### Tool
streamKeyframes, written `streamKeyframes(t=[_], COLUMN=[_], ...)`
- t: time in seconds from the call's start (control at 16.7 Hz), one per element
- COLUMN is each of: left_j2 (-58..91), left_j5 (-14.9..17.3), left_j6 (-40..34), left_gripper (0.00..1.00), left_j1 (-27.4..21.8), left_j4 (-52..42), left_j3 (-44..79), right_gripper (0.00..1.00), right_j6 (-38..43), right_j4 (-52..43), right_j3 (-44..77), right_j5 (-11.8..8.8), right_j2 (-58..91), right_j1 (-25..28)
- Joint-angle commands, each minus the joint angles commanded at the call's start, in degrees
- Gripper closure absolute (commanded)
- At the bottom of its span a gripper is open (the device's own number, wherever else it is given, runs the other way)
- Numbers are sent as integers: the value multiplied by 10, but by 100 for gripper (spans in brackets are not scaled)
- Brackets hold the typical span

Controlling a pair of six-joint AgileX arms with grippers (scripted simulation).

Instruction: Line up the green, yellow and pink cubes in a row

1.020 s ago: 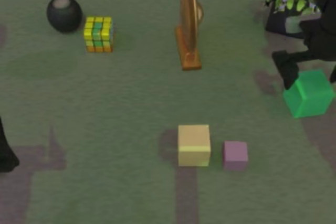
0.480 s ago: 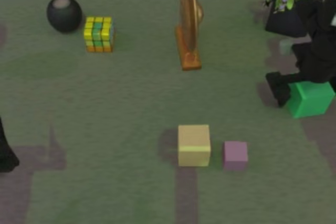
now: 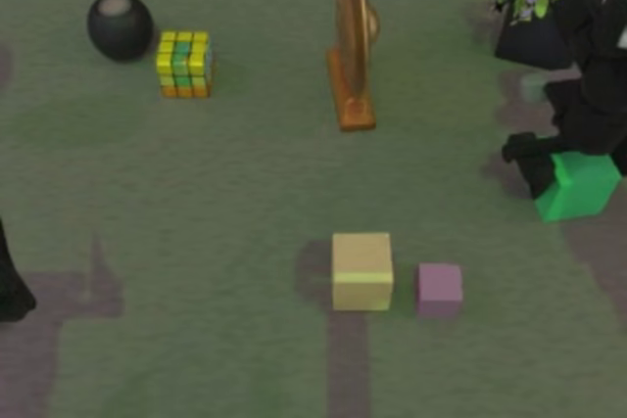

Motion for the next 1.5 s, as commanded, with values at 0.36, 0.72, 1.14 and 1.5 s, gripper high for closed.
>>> streamKeyframes(t=[0.36, 0.72, 1.14, 1.5], left_j2=[0, 0, 0, 0], left_j5=[0, 0, 0, 0], left_j6=[0, 0, 0, 0], left_gripper=[0, 0, 0, 0], left_j1=[0, 0, 0, 0], left_j4=[0, 0, 0, 0], left_j3=[0, 0, 0, 0], right_gripper=[100, 100, 100, 100], right_j6=[0, 0, -1, -1], right_j4=[0, 0, -71, -136], right_j3=[0, 0, 46, 89], right_j5=[0, 0, -1, -1], right_j2=[0, 0, -24, -52], right_j1=[0, 0, 4, 5])
